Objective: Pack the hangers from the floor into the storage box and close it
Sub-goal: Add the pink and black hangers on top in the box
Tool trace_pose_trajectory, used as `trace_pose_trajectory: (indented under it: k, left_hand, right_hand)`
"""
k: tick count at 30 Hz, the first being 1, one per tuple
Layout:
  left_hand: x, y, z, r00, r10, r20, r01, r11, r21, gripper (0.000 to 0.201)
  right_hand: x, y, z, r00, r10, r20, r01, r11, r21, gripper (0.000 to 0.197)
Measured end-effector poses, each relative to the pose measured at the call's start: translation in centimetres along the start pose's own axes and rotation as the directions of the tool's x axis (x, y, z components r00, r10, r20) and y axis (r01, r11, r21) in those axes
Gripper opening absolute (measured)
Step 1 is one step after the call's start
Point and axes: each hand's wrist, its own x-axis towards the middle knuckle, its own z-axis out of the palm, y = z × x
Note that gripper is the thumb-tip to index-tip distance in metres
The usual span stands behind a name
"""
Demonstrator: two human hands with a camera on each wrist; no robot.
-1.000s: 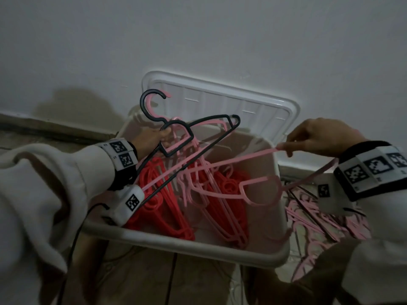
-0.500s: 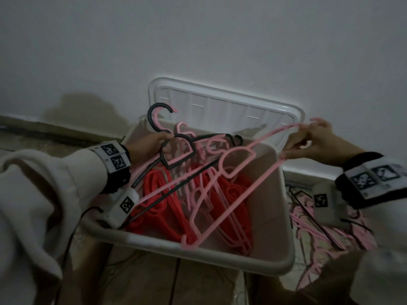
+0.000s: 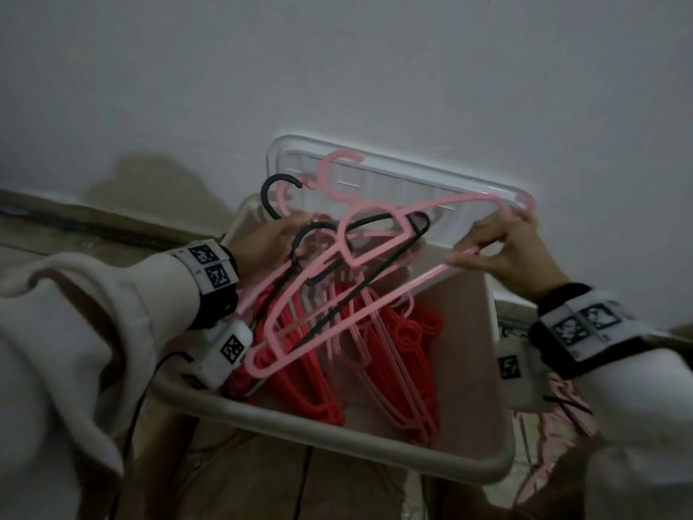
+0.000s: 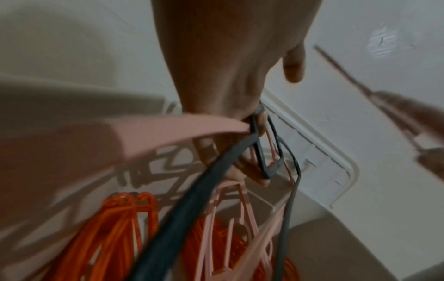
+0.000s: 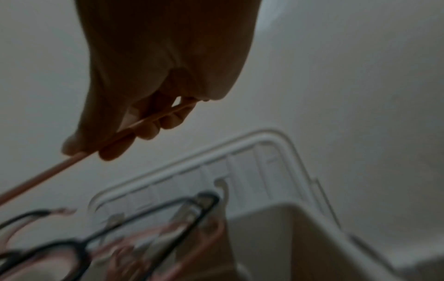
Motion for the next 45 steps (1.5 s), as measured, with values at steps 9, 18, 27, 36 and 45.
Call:
trace_pose_trajectory:
  k: [9,18,27,36,45]
  left_hand:
    - [0.2,-0.4,1.3,0.992,0.072,-0.108,0.002,0.824,0.566,0.033]
    - [-0.6,-0.2,-2.4,0.962,0.154,-0.225,0.019,0.786,0.618,0.042]
    - [-0.8,-1.0,-3.4,0.924,0.224,-0.311,-0.02,0.839,0.544,0.036]
    - [-1.3,-0.6,-3.9,0.912,0.235,-0.336,-0.038,0.864,0.502,0.05]
    - [-1.5,0.0,-3.7,0.896,0.268,-0.354,-0.069,0.872,0.485,0.058]
  right_hand:
    - [1.7,-0.8,8.0,0.98,0.029,0.198,-0.032,0.999,0.009,0.017]
    - [4.0,-1.7,9.8,0.847,0.256,0.466,-0.178,0.962,-0.206,0.018]
    - [4.7,0.7,16.9,0.753,0.469,0.461,-0.166,0.814,-0.556,0.048]
    - [4.6,-0.5,16.3,0.792,0.425,0.439,-0.2,0.859,-0.471,0.034]
    - [3.7,-0.9,12.5,0.87,0.241,0.431,-0.206,0.97,-0.129,0.022]
